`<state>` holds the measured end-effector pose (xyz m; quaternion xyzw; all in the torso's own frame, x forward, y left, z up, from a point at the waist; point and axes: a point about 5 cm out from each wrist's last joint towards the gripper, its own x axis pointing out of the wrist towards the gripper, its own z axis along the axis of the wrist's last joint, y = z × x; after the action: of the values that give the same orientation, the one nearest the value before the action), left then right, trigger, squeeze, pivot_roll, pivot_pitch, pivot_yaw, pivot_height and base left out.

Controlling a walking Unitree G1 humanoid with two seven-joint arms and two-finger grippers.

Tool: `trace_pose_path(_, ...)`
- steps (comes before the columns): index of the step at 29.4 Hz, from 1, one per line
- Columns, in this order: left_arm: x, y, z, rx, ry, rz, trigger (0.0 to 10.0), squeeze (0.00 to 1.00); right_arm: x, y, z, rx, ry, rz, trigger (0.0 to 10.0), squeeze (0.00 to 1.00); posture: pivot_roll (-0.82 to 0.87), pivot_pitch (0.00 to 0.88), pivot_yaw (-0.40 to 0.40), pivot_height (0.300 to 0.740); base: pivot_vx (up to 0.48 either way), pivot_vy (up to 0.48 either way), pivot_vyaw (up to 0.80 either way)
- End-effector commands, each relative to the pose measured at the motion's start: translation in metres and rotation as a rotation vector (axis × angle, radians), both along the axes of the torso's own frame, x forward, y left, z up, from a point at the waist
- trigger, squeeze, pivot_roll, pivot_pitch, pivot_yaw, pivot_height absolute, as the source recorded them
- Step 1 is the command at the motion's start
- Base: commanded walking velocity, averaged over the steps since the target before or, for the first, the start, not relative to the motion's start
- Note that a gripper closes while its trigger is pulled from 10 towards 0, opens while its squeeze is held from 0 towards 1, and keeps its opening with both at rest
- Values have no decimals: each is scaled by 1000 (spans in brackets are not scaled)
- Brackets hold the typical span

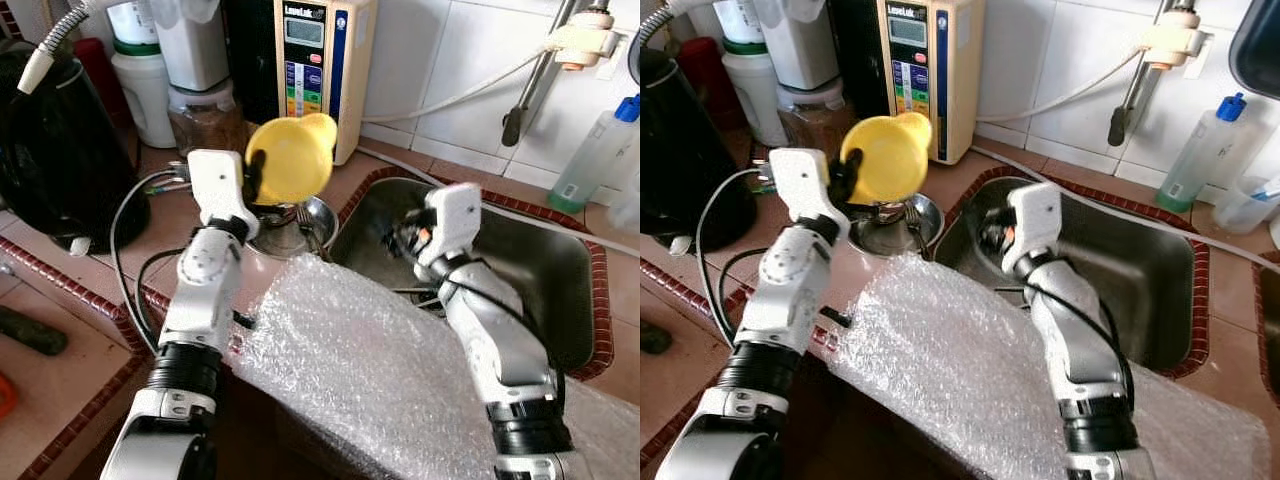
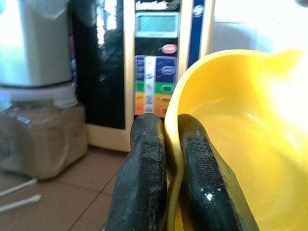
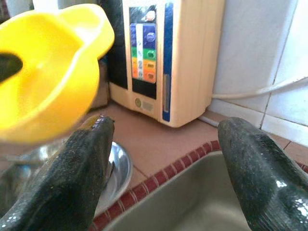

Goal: Kitchen organization

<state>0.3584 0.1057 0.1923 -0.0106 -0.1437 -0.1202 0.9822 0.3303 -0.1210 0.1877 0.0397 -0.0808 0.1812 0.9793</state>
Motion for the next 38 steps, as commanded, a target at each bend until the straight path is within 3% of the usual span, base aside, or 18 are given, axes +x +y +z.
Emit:
trace_pose_path(1,-2,-8,-2,25,-19,-17,0,0,3,0,11,58,-16,-10,10000,0,52,0,0,740,0,0,0)
trace_pose_path(8,-6,-22,-6,26,-26,-64,0,0,6,1,16,131,1,-11,10000,0,46,0,3,740,0,0,0)
trace_pose_path(11,-8,-29,-12,77,-14,-77,0,0,7,4,16,180,28,-2,10000,0,44,0,6,740,0,0,0)
trace_pose_path(23,-11,-38,-16,97,-11,-97,0,0,7,27,14,150,53,58,10000,0,50,0,4,740,0,0,0)
trace_pose_path(31,-8,-27,-21,103,20,2,0,0,6,5,23,114,-61,-125,10000,0,48,0,3,740,0,0,0)
trace_pose_path(38,-7,-25,-21,102,20,16,0,0,-5,-3,15,110,-43,-113,10000,0,42,0,4,740,0,0,0)
